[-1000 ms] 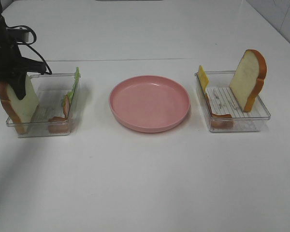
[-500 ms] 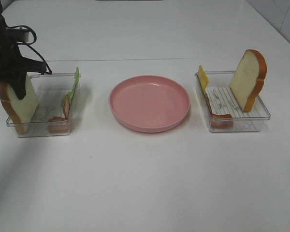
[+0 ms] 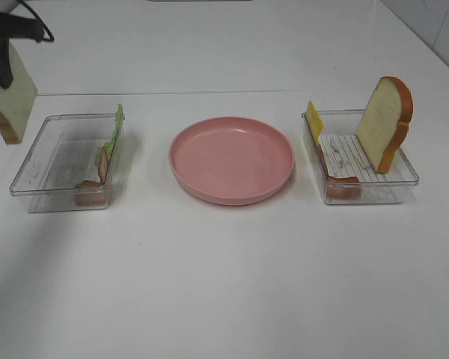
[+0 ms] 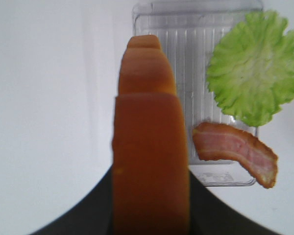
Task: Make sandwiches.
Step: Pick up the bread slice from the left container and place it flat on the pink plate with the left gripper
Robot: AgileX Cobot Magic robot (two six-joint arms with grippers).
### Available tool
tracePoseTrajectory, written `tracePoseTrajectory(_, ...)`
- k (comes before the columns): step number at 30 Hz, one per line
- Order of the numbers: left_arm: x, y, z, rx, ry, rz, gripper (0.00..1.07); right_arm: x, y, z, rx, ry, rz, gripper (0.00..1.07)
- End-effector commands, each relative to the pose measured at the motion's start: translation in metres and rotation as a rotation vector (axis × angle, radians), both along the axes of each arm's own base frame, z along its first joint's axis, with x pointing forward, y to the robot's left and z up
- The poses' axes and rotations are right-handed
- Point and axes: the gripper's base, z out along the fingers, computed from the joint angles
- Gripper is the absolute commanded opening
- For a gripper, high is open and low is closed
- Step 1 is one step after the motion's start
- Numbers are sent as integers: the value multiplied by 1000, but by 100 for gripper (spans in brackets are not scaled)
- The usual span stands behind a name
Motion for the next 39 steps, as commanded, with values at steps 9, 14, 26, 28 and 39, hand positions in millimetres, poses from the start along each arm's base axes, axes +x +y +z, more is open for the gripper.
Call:
tracePoseTrajectory(9,-20,-21,82,-260,-150,-29,0,-4,0,0,-5,-41,-1,96)
tracePoseTrajectory(14,0,-55,60,-484,-119,-130,0,-4,0,0,-5,-41,-1,96)
tracePoseTrajectory(26,31,-170,-34,-666,-65,-234,0,-4,0,0,-5,-41,-1,96)
tracePoseTrajectory(28,33,-176,-41,-668,-63,-233,0,-4,0,0,-5,-41,-1,96)
tracePoseTrajectory(39,35,-231,-99,-656,-40,-267,0,-4,0,0,-5,-41,-1,96)
